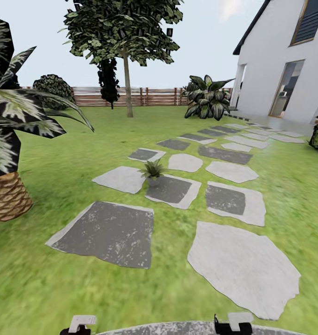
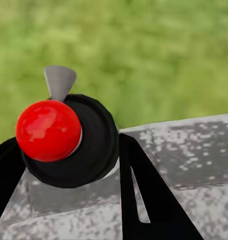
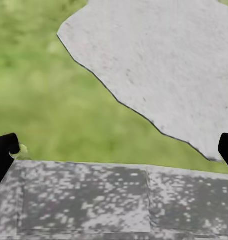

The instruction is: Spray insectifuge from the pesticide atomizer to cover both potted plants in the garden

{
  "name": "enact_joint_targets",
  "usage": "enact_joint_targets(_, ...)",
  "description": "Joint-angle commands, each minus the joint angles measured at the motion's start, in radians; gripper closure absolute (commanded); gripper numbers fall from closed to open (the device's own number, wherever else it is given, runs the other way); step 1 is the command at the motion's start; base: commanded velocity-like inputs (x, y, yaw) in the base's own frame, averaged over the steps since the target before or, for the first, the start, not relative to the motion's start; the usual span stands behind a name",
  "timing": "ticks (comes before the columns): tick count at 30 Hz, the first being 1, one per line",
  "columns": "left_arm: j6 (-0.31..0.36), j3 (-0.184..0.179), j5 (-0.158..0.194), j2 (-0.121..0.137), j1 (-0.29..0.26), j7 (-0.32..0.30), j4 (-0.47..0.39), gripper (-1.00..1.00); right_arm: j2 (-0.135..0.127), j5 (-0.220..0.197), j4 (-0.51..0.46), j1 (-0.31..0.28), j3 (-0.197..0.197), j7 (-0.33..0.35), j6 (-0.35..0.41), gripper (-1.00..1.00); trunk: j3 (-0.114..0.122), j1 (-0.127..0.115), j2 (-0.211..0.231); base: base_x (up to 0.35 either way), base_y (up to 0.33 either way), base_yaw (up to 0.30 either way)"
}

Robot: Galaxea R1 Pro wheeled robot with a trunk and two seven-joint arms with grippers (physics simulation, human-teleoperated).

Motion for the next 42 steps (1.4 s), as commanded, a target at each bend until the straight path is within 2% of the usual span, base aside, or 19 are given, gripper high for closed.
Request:
enact_joint_targets(1, -0.003, 0.009, -0.007, 0.000, -0.001, -0.005, 0.001, 1.00, 0.000, 0.011, 0.001, -0.001, -0.008, -0.004, -0.003, -1.00, 0.000, 0.000, 0.000, 0.309, 0.155, 0.000)
enact_joint_targets(42, -0.003, 0.009, -0.007, 0.000, -0.001, -0.005, 0.001, 1.00, 0.000, 0.017, 0.002, -0.001, -0.008, -0.003, -0.001, -1.00, 0.001, 0.000, 0.000, 0.336, 0.010, 0.000)
